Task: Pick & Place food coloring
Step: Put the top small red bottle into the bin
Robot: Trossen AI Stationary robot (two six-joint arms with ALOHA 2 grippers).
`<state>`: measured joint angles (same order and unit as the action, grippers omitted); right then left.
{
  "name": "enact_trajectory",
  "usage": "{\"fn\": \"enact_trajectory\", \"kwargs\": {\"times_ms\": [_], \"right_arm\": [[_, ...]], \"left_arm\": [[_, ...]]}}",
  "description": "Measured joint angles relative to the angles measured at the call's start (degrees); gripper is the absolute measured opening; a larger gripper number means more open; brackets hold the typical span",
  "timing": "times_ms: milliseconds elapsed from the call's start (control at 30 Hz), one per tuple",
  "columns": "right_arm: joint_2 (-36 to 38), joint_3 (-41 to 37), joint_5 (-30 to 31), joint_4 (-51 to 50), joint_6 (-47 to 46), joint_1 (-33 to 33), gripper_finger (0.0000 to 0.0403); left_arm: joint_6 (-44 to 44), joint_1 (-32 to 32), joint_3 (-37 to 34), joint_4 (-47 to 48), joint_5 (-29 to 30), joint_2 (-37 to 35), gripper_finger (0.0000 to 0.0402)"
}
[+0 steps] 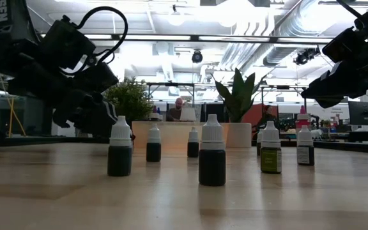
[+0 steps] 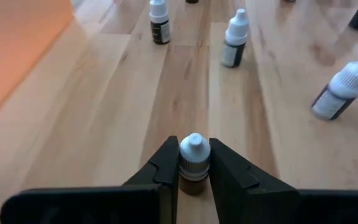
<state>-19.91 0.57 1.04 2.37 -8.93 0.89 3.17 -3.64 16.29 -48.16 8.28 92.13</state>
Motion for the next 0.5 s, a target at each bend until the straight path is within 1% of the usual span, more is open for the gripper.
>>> {"fn": "enact_trajectory", "kwargs": {"times_ms": [133, 267, 433, 500], "right_arm": [[0.0, 0.0, 0.0, 0.0, 0.0, 0.0, 0.0], [0.0, 0.0, 0.0, 0.0, 0.0, 0.0, 0.0], [0.0, 0.0, 0.0, 0.0, 0.0, 0.0, 0.0], [0.0, 0.0, 0.0, 0.0, 0.0, 0.0, 0.0]], "left_arm": [[2.8, 0.0, 1.7, 0.0, -0.5, 0.0, 0.0052], [6.3, 0.0, 4.5, 1.4, -4.3, 0.0, 0.0052], [9.2, 0.3, 10.2, 8.0, -9.0, 0.0, 0.0051], [9.3, 0.5, 13.4, 12.7, -11.2, 0.0, 0.0051]]}}
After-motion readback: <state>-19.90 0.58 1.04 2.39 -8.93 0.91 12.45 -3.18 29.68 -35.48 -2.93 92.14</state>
